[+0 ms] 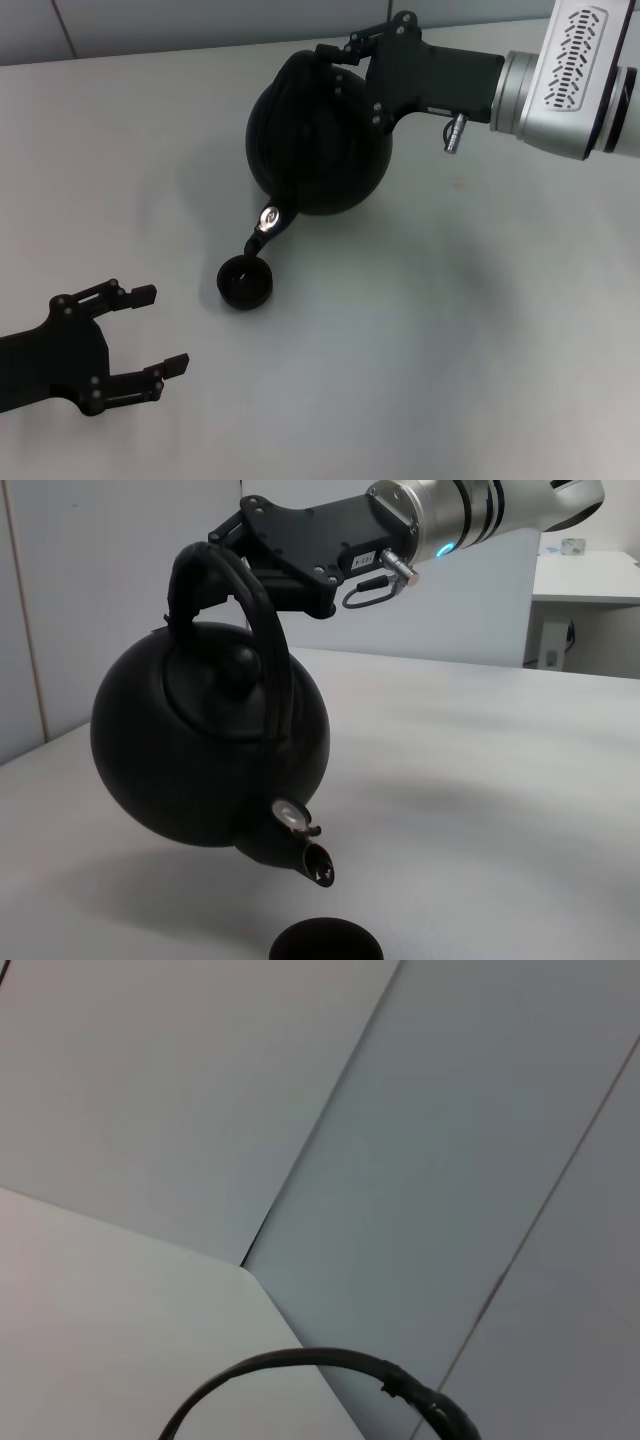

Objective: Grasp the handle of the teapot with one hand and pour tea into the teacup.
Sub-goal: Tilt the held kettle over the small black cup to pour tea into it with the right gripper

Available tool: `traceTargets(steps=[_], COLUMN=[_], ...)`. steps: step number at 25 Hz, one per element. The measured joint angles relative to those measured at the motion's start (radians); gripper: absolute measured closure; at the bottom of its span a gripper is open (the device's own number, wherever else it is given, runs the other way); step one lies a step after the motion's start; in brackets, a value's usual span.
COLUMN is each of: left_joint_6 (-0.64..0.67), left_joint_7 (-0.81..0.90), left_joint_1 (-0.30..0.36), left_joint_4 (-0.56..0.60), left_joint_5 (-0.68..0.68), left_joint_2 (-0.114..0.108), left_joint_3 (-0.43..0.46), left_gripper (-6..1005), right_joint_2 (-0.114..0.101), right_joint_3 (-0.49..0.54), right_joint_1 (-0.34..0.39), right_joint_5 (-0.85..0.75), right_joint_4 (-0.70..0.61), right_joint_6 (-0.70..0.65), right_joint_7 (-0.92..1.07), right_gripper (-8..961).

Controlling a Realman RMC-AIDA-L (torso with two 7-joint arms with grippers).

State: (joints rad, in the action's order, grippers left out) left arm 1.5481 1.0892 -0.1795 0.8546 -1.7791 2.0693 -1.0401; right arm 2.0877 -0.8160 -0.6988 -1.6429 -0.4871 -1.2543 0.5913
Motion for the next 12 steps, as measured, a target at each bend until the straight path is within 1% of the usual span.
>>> traceTargets(steps=[12], left_joint_6=[0.001], left_joint_7=[0.000], left_joint_1=[-0.011], left_joint_4=[-0.005], left_joint_5=[0.001], left_joint_2=[0.000], left_joint_3=[0.000], left_gripper=[156], right_joint_2=[0.000], right_joint_3=[-0.031], right_joint_1=[-0.001], right_joint_5=[0.009], right_joint_4=[-0.006], right_joint_6=[0.003], right_joint_7=[-0.026], right_gripper=[861])
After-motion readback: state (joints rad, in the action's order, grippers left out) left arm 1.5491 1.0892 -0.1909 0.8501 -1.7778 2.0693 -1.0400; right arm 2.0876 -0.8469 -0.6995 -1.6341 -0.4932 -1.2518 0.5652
